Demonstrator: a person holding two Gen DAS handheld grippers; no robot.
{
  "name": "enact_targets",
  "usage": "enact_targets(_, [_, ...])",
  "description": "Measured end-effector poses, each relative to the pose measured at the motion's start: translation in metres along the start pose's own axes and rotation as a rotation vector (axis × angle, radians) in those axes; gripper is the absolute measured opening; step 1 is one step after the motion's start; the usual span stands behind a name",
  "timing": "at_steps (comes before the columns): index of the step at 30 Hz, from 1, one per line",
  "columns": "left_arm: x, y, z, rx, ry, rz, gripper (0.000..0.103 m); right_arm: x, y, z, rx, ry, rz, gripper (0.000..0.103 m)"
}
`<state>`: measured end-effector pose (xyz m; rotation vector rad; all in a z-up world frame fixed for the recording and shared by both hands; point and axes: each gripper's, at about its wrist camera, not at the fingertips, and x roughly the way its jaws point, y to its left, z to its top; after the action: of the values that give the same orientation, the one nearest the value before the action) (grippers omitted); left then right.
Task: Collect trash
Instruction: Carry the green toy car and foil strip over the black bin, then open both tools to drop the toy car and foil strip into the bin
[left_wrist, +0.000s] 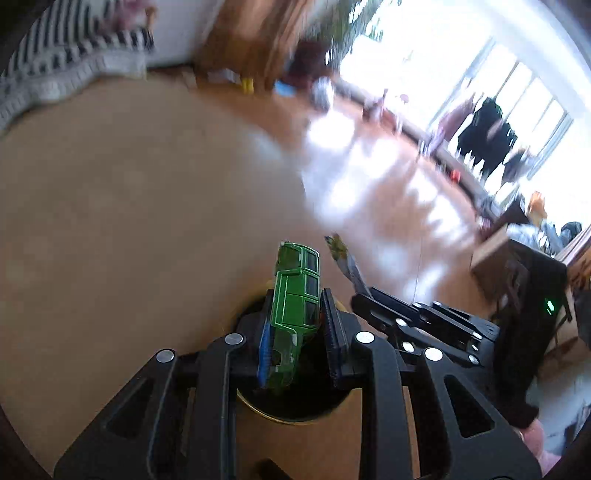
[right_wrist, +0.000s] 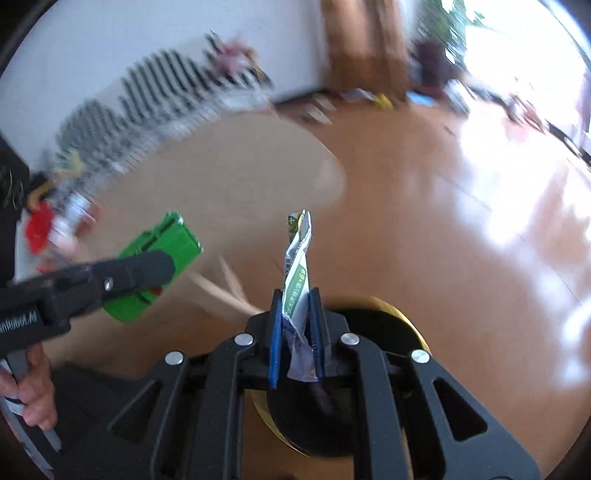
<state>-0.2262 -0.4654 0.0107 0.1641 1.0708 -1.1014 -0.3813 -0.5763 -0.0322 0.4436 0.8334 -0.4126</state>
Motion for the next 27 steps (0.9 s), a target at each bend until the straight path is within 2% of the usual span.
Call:
enact_targets(2, [0.042,-0.007,-0.02,0.023,0.09,0.037,0.023,0.017,-0.032,-0.03,0.068,0.083,0.005,0.014])
enact_targets(3, [0.056,-0.006,-0.026,0.035,0.137,0.046,0.018,0.022,-0.041,-0.039,0.089,0.107,0.009,0.014])
enact_targets(4, [0.067,-0.003,-0.03,0.045,0.182,0.046,0.012,0.028,-0.05,-0.048,0.093,0.127,-0.008,0.014])
enact_targets(5, [0.078,-0.004,-0.032,0.076,0.214,0.069,0.012,0.038,-0.055,-0.058,0.067,0.148,-0.047,0.014])
enact_targets(6, [0.083,-0.005,-0.031,0.105,0.221,0.083,0.012,0.045,-0.059,-0.063,0.056,0.168,-0.064,0.014])
enact_targets(8, [0.093,-0.006,-0.032,0.129,0.235,0.082,0.012,0.062,-0.069,-0.073,0.101,0.218,-0.032,0.014])
enact_targets(13, [0.11,-0.008,-0.035,0.164,0.281,0.084,0.012,0.083,-0.075,-0.084,0.148,0.255,-0.001,0.014])
enact_targets(21, [0.118,-0.01,-0.041,0.162,0.301,0.072,0.012,0.082,-0.072,-0.086,0.15,0.249,0.002,0.014])
enact_targets(25, [0.124,-0.012,-0.045,0.164,0.33,0.048,0.012,0.082,-0.069,-0.084,0.131,0.244,-0.027,0.014])
enact_targets(26, [0.126,-0.012,-0.045,0.163,0.332,0.055,0.015,0.083,-0.068,-0.082,0.125,0.246,-0.033,0.014])
enact_targets(27, [0.126,-0.012,-0.045,0.159,0.333,0.058,0.031,0.083,-0.068,-0.081,0.117,0.248,-0.032,0.015])
